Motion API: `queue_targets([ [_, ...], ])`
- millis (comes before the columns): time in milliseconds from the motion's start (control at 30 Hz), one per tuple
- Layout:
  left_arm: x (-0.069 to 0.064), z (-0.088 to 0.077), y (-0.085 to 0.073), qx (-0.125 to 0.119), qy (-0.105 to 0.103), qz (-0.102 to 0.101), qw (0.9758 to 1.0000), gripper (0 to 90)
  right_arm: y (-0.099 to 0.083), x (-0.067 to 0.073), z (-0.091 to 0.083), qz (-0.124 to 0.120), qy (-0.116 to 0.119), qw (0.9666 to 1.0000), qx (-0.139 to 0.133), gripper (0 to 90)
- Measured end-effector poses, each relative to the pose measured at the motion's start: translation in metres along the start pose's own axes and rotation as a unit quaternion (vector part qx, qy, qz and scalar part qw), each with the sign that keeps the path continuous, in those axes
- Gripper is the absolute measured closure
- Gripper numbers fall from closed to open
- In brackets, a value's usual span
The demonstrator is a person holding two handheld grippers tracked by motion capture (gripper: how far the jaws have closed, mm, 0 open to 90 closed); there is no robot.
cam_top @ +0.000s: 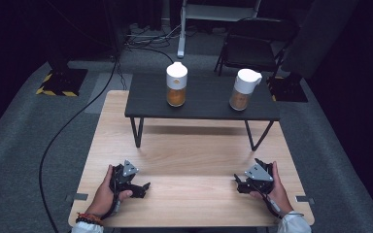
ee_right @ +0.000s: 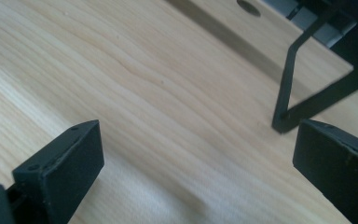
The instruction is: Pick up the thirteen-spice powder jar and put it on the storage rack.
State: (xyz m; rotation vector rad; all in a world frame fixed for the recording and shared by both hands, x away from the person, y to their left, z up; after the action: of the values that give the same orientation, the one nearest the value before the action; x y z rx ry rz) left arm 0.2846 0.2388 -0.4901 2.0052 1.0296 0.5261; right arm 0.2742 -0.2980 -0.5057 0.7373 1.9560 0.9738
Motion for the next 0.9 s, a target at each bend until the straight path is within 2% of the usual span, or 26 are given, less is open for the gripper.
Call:
queue_targets([
  [400,0.0,0.0,0.0,0.0,0.0,-0.001,1.0,0.0,-0.009,-0.011,-0.005,0.042,-0.002,0.9989,0.021,1.6],
  [500,0.0,0.0,0.0,0.0,0.0,-0.001,1.0,0.0,-0.01,-0.013,-0.007,0.043,-0.001,0.9987,0.028,1.6],
  [633,0.0,0.0,0.0,0.0,0.0,-0.001,1.0,0.0,-0.012,-0.017,-0.009,0.058,0.0,0.9977,0.034,1.4],
  [800,0.0,0.0,0.0,0.0,0.0,0.0,1.0,0.0,-0.012,-0.026,-0.01,0.087,0.008,0.9951,0.046,1.4],
  [900,0.0,0.0,0.0,0.0,0.0,-0.001,1.0,0.0,-0.012,-0.036,-0.009,0.12,0.024,0.9907,0.06,0.5],
])
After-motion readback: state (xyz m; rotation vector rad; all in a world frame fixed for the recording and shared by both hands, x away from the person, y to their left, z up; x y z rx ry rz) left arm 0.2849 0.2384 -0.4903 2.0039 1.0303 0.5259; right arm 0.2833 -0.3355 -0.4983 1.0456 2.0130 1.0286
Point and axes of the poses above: each handheld gripper's, and its own axes: z roughly forward along the jaws, y roughly out of its top, x roughly to its left, the point moved 4 cm from there along z, roughly forward along the jaws, and after that the axes turned 10 degrees about -x, right-handed, at the moved point
